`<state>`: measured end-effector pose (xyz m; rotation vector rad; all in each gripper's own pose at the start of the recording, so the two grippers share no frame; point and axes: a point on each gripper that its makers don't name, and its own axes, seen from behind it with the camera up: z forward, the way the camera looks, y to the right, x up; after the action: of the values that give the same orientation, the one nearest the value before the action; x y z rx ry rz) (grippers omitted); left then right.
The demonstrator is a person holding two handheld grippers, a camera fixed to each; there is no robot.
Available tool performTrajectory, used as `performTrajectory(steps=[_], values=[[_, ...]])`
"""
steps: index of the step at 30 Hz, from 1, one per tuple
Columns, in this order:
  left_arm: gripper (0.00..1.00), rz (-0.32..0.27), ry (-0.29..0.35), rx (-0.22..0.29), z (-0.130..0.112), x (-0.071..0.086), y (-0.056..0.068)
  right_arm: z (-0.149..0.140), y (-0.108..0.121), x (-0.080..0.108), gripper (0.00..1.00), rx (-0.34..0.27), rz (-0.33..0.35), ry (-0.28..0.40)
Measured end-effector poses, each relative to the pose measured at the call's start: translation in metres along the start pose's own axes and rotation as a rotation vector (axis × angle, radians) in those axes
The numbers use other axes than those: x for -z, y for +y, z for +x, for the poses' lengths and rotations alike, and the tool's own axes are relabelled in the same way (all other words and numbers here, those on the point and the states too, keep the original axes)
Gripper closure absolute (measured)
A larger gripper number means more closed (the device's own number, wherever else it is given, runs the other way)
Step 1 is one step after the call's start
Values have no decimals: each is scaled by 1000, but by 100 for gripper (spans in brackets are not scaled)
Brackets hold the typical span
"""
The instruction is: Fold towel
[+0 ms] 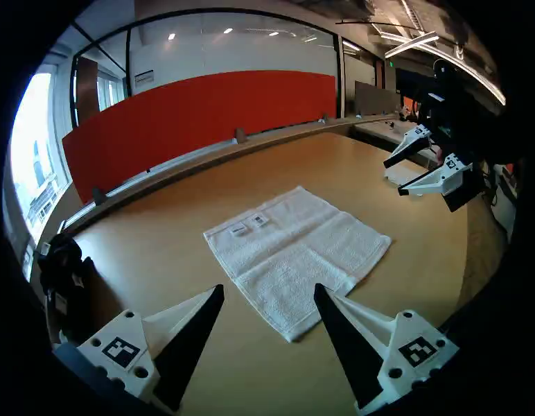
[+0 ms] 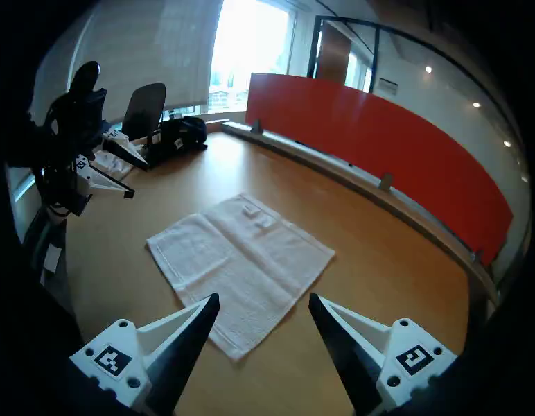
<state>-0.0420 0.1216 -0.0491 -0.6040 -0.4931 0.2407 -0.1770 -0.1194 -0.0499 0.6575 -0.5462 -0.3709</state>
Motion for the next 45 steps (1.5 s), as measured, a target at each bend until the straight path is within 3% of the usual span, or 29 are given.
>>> performTrajectory(steps=[12,24,37,45], values=[[4,-33,-92,-12,-48,-35,11,-44,-20,-24,0,7,55,-94],[4,-76,-191,-16,-87,-62,25,-82,-27,-39,0,22,90,-169],[3,-109,-275,-17,-107,-74,35,-107,-25,-41,3,14,119,-225],[5,-122,-302,-25,-112,-76,38,-114,-28,-41,14,8,148,-237]])
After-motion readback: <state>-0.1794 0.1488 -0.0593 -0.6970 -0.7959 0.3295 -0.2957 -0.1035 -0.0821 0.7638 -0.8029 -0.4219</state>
